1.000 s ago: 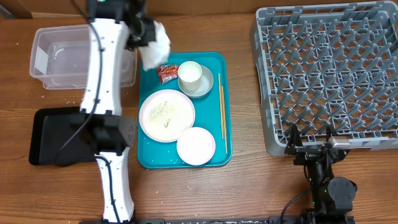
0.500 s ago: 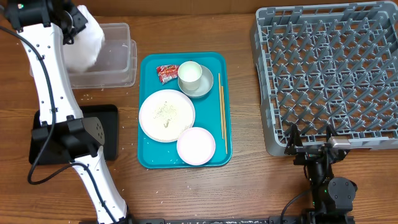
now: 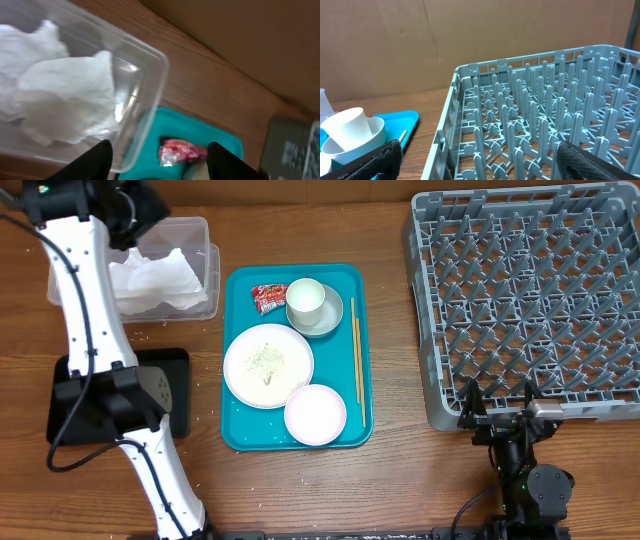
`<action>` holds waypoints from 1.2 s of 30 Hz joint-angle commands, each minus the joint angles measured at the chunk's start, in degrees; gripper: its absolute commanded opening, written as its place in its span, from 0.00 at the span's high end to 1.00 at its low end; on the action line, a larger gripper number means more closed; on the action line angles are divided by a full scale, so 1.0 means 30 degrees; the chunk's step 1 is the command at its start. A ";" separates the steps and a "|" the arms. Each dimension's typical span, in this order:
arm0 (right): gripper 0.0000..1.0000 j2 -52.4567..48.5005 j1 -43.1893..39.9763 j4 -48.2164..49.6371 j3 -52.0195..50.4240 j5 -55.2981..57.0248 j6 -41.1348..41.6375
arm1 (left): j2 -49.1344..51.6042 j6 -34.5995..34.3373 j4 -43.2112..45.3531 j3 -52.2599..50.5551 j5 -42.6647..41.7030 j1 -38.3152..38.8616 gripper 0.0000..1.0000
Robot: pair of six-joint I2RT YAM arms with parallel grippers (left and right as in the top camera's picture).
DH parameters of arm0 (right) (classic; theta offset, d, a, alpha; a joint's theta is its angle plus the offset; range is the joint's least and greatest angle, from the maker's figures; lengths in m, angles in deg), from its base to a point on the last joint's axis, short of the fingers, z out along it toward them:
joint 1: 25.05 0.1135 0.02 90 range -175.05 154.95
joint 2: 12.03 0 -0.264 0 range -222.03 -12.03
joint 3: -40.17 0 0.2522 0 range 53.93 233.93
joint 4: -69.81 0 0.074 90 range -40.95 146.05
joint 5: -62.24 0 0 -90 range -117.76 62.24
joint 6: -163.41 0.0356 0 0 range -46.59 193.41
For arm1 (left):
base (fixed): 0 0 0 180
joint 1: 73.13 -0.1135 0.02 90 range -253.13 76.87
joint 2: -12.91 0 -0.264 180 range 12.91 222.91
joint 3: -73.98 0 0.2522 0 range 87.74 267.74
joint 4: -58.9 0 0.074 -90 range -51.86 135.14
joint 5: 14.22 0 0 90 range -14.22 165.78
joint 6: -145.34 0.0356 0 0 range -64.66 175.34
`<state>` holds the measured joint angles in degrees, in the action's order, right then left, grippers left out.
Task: Sort waste into correct bins and load items into the dishwasher
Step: 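Carry the tissue left and release it into the clear bin, then return the left gripper to the tray and grasp the red wrapper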
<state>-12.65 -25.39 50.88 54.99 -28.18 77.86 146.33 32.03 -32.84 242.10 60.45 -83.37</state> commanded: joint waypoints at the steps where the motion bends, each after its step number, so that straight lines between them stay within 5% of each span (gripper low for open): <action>1: 0.00 0.0153 0.0000 0.0109 -0.0197 0.0124 -0.0066 | 0.0277 0.2892 -0.0146 -0.0146 -0.1829 0.1727 0.43; 9: 0.00 0.0153 0.0000 0.0109 -0.0197 0.0124 -0.0066 | 0.0459 0.4816 0.0160 -0.2208 0.2863 0.5027 0.37; 14: 0.00 0.0153 0.0000 0.0109 -0.0197 0.0124 -0.0066 | 0.0721 0.7300 0.1392 -0.4430 0.2645 0.5734 0.29; 29: 0.00 0.0153 0.0000 0.0109 -0.0197 0.0124 -0.0066 | 0.3891 1.1912 0.3687 -0.6258 0.2805 0.5814 0.31; 36: 0.00 0.0153 0.0000 0.0109 -0.0197 0.0124 -0.0066 | 0.4575 1.2094 0.4102 -0.6331 0.2754 0.5799 0.34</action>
<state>-12.65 -25.39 50.90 54.99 -28.18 77.86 158.29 66.06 -20.49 223.50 68.42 -65.86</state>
